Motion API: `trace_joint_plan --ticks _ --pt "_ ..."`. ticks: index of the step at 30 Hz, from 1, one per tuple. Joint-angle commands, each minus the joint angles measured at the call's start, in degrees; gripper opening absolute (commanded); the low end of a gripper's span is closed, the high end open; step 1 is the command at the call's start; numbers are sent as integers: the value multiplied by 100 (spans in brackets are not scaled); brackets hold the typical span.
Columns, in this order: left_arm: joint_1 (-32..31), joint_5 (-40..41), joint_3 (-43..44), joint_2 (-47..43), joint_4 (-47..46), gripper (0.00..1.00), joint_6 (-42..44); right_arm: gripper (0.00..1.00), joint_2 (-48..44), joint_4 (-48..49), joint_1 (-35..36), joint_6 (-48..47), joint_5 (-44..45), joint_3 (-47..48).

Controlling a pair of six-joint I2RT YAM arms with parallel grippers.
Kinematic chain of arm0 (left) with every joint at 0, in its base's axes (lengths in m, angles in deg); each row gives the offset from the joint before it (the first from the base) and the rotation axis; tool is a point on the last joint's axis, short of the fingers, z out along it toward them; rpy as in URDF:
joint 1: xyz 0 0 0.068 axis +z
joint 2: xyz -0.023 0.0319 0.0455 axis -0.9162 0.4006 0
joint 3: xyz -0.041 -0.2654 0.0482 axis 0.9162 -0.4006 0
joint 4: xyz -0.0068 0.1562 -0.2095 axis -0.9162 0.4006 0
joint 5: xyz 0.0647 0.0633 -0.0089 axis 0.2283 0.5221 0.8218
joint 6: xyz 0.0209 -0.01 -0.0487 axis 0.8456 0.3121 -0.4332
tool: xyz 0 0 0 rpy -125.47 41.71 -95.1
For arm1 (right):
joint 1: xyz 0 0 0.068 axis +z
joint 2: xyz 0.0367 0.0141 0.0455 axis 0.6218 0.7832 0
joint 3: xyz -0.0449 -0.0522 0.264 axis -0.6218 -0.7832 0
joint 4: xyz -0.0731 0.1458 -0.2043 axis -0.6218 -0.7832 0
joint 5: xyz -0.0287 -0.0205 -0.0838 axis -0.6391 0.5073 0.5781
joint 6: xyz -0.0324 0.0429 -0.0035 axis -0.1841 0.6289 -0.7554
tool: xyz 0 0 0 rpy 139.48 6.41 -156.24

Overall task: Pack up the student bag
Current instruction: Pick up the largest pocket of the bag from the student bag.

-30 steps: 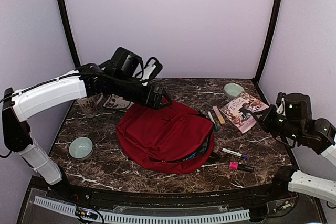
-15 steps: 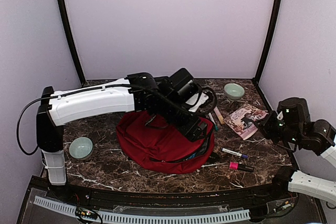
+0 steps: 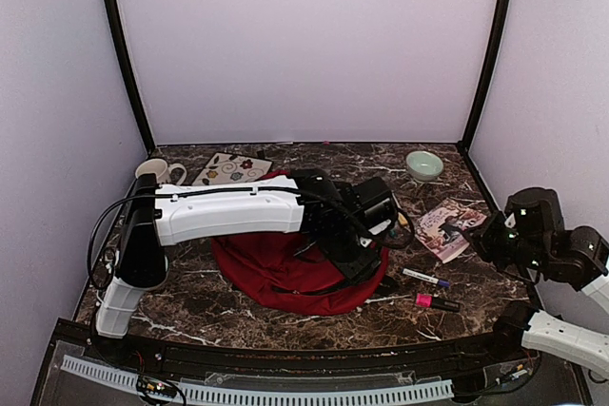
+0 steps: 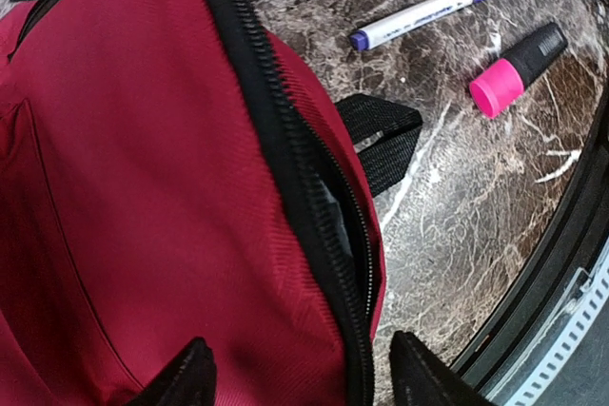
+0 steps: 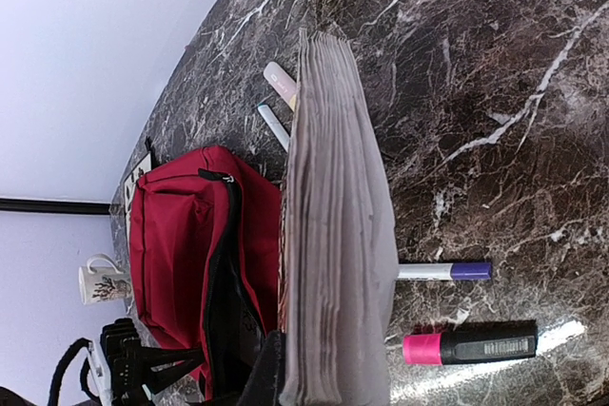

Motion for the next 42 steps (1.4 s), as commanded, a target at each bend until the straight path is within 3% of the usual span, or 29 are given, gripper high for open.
trace_joint_plan --ticks 1,4,9,12,24,32,42 --pt "-53 369 140 -50 224 61 -216 0 -147 40 -16 129 -97 -86" --pt "-52 814 159 47 403 49 -315 0 -201 29 -15 157 -168 -93" --pt "-54 1100 333 52 659 12 -523 0 -227 151 -18 36 -327 -85" --pt "-49 1111 473 28 710 0 -645 0 -197 349 -19 -82 -483 -100" --pt "273 469 718 -24 333 0 -1054 0 333 1241 -14 -403 -1396 -35" --pt "739 111 769 -24 56 0 -1242 0 457 1282 -16 -483 -1904 29" --pt "1072 -260 810 28 -209 0 -1399 0 417 898 -18 -673 -1832 385"
